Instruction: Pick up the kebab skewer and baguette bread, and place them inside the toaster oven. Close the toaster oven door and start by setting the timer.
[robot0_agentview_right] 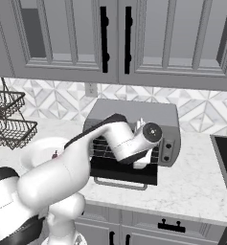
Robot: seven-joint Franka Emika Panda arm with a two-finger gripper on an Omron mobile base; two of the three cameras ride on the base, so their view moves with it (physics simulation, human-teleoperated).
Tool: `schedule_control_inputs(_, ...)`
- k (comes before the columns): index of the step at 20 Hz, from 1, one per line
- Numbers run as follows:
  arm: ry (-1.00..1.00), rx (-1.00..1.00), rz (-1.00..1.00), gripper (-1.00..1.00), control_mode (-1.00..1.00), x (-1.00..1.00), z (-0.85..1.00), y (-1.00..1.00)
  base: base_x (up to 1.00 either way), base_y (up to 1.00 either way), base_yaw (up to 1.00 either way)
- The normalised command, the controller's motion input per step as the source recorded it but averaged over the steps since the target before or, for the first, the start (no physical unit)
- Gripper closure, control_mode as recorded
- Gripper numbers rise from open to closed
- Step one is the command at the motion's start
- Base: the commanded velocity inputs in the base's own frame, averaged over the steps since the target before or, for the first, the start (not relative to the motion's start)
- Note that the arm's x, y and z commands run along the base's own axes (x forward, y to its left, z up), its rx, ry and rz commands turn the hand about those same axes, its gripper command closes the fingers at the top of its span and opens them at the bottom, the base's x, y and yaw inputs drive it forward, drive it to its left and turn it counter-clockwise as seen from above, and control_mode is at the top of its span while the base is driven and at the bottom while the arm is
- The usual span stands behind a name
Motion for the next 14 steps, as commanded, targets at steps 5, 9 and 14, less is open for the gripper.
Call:
schedule_control_inputs(5,0.06,0.00,0.31,-1.00,-1.00,0.00,0.25,0.45,0.00,0.00,0.00)
schedule_control_inputs(9,0.04,0.00,0.42,-1.00,-1.00,-0.09,0.04,0.80,0.00,0.00,0.00)
schedule_control_inputs(14,0.00,-0.06,0.35,-1.00,-1.00,-0.53,0.01,1.00,0.00,0.00,0.00)
